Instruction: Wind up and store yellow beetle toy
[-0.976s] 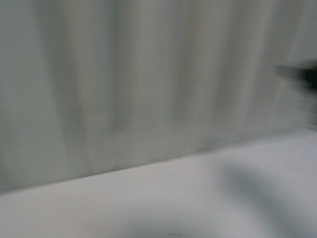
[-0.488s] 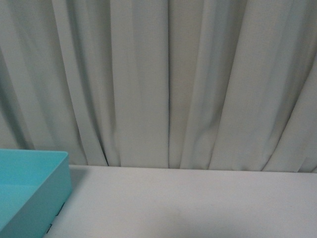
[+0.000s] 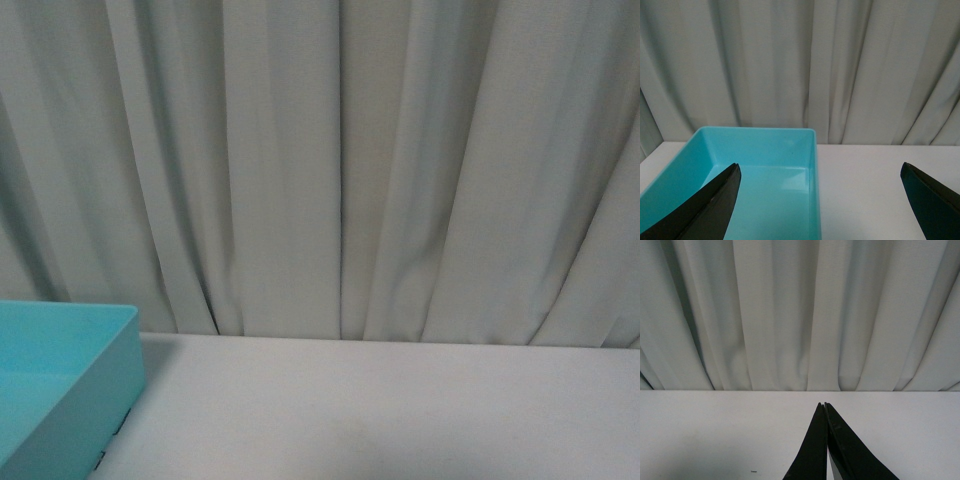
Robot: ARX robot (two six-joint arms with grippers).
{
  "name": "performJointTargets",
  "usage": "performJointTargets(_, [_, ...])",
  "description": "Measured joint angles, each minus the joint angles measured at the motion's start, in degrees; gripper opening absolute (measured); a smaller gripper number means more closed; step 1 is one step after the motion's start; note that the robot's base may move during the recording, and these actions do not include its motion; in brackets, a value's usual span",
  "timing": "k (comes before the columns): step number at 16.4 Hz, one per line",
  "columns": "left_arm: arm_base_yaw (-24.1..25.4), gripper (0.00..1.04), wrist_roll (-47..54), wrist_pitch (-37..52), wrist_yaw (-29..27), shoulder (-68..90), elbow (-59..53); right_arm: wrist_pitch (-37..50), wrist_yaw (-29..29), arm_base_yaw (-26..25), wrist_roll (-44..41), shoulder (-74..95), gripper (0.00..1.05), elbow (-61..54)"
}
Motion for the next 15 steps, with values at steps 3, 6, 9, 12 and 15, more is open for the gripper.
performJointTargets(3, [0.0,0.98,0.0,0.0,0.0,0.0,0.0,-6.9,0.1,0.0,0.1,-7.6,0.02,-2.3])
performJointTargets(6, [0.0,0.98,0.0,0.1,0.0,0.0,0.0,-11.8,0.2,0.0,0.1,-13.9,0.02,-2.4])
performJointTargets(9, [0.0,0.98,0.0,0.0,0.0,0.0,0.0,-11.4,0.2,0.0,0.1,-14.0,0.03,-2.4])
performJointTargets(12, [0.0,0.98,0.0,0.0,0.0,0.0,0.0,-11.3,0.2,0.0,0.1,-14.0,0.31,-2.4])
performJointTargets(15, [0.0,0.98,0.0,0.0,0.0,0.0,0.0,-11.3,0.2,0.0,0.1,-14.0,0.66,-2.4])
